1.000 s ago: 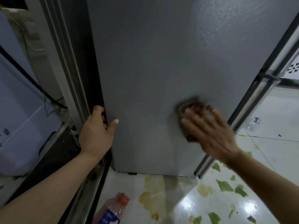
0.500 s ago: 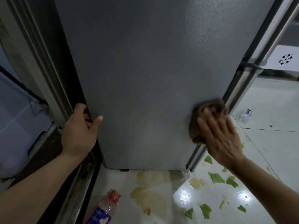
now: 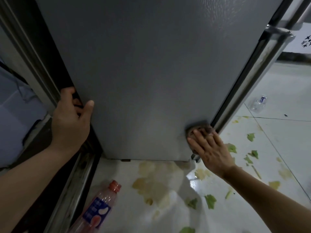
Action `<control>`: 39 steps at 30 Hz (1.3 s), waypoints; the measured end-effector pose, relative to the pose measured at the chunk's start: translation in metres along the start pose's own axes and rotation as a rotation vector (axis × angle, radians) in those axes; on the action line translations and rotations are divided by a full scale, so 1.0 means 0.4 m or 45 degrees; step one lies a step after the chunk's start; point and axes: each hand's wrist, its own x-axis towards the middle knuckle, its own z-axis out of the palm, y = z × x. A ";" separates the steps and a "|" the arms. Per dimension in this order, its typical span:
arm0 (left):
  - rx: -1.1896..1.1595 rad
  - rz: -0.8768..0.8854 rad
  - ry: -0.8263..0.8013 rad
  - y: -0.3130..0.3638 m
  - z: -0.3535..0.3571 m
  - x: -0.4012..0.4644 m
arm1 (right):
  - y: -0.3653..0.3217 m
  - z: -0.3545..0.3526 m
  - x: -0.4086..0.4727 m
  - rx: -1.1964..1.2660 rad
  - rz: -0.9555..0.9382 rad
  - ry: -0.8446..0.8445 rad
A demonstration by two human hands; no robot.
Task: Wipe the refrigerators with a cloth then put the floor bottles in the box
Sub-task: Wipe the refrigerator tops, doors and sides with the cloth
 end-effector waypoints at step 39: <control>-0.075 -0.136 -0.429 -0.096 -0.045 -0.046 | -0.178 -0.115 0.372 0.109 -0.352 0.190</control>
